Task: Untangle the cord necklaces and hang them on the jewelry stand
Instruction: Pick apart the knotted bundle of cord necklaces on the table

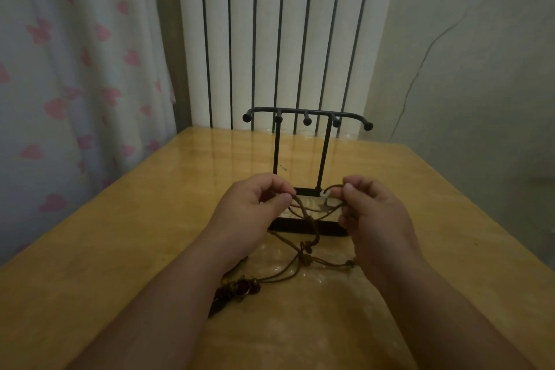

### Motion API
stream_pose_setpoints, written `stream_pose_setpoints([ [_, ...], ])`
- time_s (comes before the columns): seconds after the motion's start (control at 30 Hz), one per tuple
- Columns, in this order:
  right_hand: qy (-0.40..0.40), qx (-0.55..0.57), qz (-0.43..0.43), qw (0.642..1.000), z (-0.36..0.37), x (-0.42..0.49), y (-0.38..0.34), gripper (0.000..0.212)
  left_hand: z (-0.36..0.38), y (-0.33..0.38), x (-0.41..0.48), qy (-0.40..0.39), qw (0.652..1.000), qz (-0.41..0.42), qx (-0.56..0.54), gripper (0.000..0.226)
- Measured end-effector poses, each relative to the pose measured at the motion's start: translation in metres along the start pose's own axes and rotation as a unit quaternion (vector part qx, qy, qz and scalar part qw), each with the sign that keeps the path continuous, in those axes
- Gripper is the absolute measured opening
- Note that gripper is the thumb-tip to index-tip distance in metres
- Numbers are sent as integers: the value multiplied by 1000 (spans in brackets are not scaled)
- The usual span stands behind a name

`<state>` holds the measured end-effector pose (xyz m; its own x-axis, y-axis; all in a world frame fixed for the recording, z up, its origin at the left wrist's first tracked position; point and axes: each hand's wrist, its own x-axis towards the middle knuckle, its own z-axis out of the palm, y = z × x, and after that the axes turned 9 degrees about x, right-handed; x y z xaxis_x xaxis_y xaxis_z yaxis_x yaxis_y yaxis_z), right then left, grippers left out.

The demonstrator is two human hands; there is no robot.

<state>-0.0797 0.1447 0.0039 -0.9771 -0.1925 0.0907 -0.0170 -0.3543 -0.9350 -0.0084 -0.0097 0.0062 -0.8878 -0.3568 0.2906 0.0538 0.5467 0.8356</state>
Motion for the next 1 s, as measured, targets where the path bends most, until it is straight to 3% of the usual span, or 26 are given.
stream_pose_setpoints([
  [0.2, 3, -120, -19, 993, 2, -4, 1, 13, -3, 0, -2, 11, 997, 48, -58, 22],
  [0.37, -75, -128, -58, 987, 4, -5, 0, 29, -3, 0, -1, 34, 995, 57, -68, 22],
  [0.5, -52, -225, -58, 971, 5, -6, 2, 27, -2, -4, 3, 72, 996, 35, -46, 19],
  [0.63, -128, -178, 0, 976, 7, -11, -3, 25, -1, -8, 6, 81, 996, 30, -31, 17],
  [0.77, -208, -196, 23, 958, 10, -13, -2, 19, 0, -10, 6, 84, 996, 27, -23, 16],
  [1.0, -178, -203, -26, 962, 8, -14, -5, 11, 2, -12, 8, 110, 994, 9, 2, 15],
])
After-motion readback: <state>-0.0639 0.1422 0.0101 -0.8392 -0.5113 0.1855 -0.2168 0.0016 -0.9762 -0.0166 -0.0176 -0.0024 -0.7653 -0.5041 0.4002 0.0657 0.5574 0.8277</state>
